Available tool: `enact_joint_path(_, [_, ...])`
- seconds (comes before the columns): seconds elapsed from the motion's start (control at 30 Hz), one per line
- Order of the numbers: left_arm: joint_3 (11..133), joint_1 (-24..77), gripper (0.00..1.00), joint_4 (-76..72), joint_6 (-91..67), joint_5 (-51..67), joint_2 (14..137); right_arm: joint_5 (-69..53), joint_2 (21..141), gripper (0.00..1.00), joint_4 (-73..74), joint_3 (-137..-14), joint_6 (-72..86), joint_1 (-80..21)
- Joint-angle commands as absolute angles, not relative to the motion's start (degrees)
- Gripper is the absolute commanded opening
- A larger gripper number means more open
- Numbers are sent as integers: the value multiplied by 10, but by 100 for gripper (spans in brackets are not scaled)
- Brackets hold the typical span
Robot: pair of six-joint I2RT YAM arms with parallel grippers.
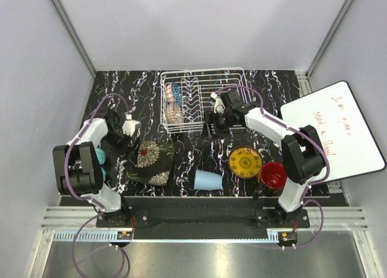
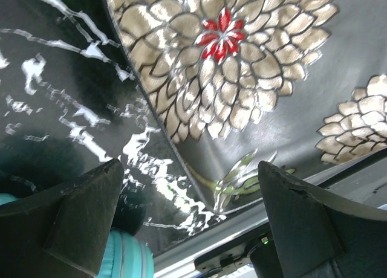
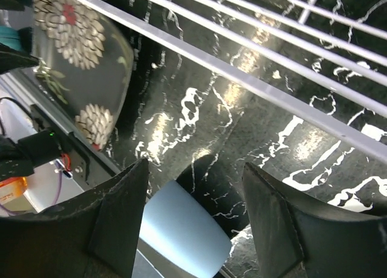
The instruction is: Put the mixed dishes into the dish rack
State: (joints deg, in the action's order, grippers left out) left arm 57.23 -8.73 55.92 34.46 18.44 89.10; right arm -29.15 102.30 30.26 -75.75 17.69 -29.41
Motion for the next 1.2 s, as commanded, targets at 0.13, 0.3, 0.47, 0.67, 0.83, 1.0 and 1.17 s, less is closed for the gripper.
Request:
enact_joint_path(0.13, [567,-89,93,507,325,250,941,-248,953,70,201,-694,187,-294])
enact_joint_path(0.3, [568,-89,77,493,323,275,990,-257,940,70,150,-658,193,-294])
enact_joint_path(0.47, [584,-79,33,494,316,308,1032,-279,983,67,107,-656,199,-297])
enact_joint_path(0.67, [606,-60,33,492,299,341,1055,-312,1008,67,71,-632,202,-306])
enact_joint_path(0.83, [614,-54,16,490,282,370,1063,-325,1028,68,69,-629,186,-322])
enact_joint_path(1.0, [623,-54,0,501,275,376,1049,-310,1034,68,80,-641,175,-333])
enact_joint_path(1.17, [658,-69,0,533,287,387,1005,-291,1021,68,92,-650,165,-334])
